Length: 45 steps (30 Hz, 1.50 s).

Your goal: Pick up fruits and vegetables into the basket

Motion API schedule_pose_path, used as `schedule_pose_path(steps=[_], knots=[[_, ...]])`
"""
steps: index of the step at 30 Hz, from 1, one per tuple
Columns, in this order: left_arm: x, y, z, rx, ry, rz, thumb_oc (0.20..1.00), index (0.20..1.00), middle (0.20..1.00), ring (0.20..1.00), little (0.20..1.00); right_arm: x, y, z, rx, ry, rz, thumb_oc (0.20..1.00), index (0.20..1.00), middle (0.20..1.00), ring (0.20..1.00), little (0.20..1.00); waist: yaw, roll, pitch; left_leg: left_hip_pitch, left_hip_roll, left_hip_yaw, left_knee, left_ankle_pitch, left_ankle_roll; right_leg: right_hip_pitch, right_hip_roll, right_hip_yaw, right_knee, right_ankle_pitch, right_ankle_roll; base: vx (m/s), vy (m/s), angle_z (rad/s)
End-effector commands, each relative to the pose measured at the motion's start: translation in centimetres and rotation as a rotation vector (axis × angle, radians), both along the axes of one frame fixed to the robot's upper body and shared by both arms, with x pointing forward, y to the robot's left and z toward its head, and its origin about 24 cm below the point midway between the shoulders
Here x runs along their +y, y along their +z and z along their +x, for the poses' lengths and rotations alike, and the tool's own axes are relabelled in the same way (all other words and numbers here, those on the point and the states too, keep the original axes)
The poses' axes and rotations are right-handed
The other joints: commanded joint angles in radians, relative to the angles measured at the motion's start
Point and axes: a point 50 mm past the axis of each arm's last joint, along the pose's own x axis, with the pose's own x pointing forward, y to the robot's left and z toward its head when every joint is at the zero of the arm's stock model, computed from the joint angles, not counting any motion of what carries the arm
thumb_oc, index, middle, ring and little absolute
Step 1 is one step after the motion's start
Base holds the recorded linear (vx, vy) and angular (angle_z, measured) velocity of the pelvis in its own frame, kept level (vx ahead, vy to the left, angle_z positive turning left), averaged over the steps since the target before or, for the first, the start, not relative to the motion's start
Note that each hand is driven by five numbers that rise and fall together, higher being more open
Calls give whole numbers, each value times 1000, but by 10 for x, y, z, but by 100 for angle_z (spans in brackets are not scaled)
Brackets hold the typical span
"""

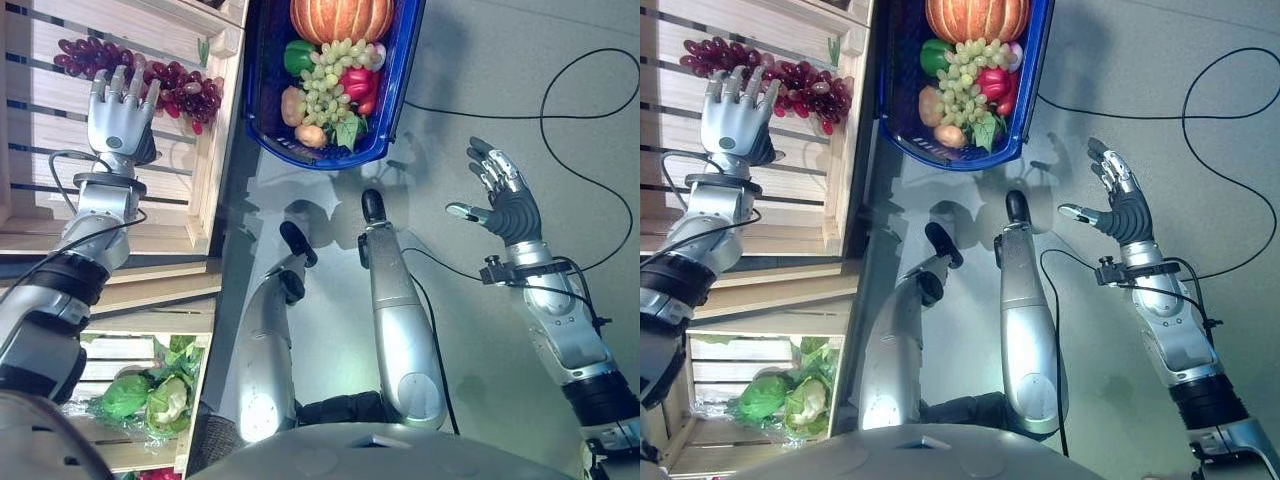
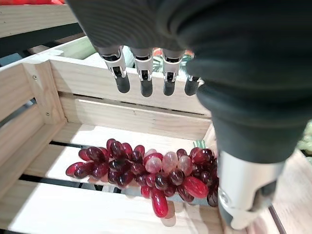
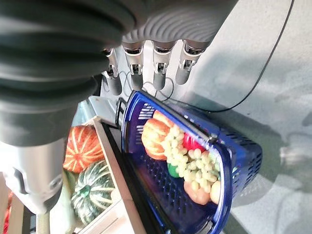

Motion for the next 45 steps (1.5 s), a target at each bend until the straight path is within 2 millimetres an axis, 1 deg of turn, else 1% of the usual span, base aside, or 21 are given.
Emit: schedule_pose_path(steps=[1,7,9,14,20,24,29,32,42,45], knots=[[20,7,-5,-72,109,23,1000,1000,1000,1000,1000,5,15,-4,-94,12,-8,1000,1000,1000,1000,1000,-54,30,-46,-49,-45,6,95,-118,40,-18,65,-19,-3,-29,38,35,-11,-5],[17,19,-1,-133,85,44,1000,1000,1000,1000,1000,4,15,-2,-98,-16,-2,1000,1000,1000,1000,1000,-54,24,-46,-76,-41,-2,117,-127,40,-44,70,-15,18,-32,37,12,-6,-1],[13,25,2,-145,67,60,1000,1000,1000,1000,1000,4,15,-1,-100,-21,-2,1000,1000,1000,1000,1000,-56,24,-46,-85,-39,-4,121,-127,39,-55,70,-12,23,-32,37,0,0,0],[10,28,6,-130,79,68,1000,1000,1000,1000,1000,5,15,0,-107,-17,3,1000,1000,1000,1000,1000,-60,20,-46,-99,-36,-1,124,-127,37,-71,71,-11,27,-29,38,0,0,0],[12,28,9,-118,114,55,1000,1000,1000,1000,1000,5,15,1,-113,-31,12,1000,1000,1000,1000,1000,-64,15,-46,-126,-28,2,133,-125,35,-100,72,-9,33,-23,40,0,0,0],[16,27,11,-104,148,25,1000,1000,1000,1000,1000,5,16,2,-120,-35,23,1000,1000,1000,1000,1000,-65,14,-46,-141,-27,2,135,-124,34,-117,76,-7,36,-20,40,0,0,0],[25,24,13,-73,231,-24,1000,1000,1000,1000,1000,5,18,4,-131,-49,41,1000,1000,1000,1000,1000,-67,10,-46,-173,-22,0,146,-124,33,-148,76,-3,41,-14,41,-3,-3,-1],[31,23,11,-89,285,-29,1000,1000,1000,1000,1000,5,18,5,-142,-66,49,1000,1000,1000,1000,1000,-66,5,-46,-192,-17,-2,155,-126,33,-166,77,-2,45,-12,40,-3,-16,-4],[39,40,9,-191,355,-9,1000,1000,1000,1000,1000,0,24,8,-181,-111,49,1000,1000,1000,1000,1000,-69,-5,-46,-246,-8,-9,180,-128,33,-218,83,0,69,-11,37,0,0,0],[41,48,9,-240,374,-4,1000,1000,1000,1000,1000,0,25,10,-194,-121,40,1000,1000,1000,1000,1000,-71,-9,-46,-276,-4,-15,193,-126,31,-246,86,3,84,-11,34,5,-4,-1]])
